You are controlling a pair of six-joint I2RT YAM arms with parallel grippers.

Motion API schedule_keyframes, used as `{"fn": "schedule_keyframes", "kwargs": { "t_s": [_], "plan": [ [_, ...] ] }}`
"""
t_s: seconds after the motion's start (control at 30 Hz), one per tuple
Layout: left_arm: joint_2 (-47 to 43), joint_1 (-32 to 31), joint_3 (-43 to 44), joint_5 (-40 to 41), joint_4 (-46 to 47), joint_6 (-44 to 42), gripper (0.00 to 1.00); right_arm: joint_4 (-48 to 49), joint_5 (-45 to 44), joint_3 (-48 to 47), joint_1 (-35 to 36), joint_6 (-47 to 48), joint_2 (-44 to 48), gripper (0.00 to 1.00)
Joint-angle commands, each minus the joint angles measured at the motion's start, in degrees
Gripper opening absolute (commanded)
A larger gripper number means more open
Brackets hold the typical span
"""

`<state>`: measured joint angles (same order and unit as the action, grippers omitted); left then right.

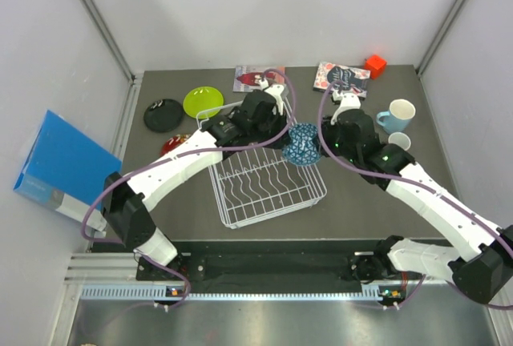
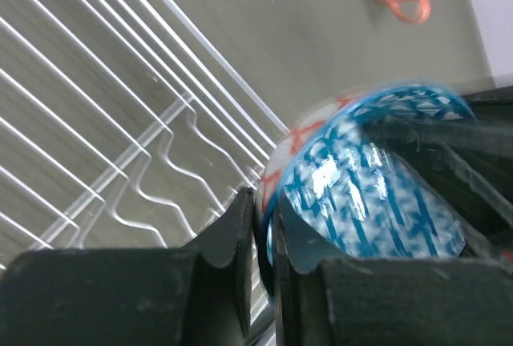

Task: Unload the mixed dishes from the dish rack
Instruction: Place the bowl at the center of the board.

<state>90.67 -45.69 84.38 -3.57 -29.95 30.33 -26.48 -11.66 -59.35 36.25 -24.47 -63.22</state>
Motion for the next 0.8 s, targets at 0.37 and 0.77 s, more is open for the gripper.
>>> {"fn": "schedule_keyframes", "kwargs": {
  "t_s": [0.37,0.77],
  "plan": [
    [-11.1,0.3,-2.3,17.9,5.1,0.2,0.99,-1.5,-6.4,-5.0,-3.2,-0.7,4.2,0.0],
    [-27.0,3.2,-17.1,20.7,10.4,4.7,0.99,10.2,14.5,-2.1,-29.7,-17.4,-10.2,0.0]
  ]
}}
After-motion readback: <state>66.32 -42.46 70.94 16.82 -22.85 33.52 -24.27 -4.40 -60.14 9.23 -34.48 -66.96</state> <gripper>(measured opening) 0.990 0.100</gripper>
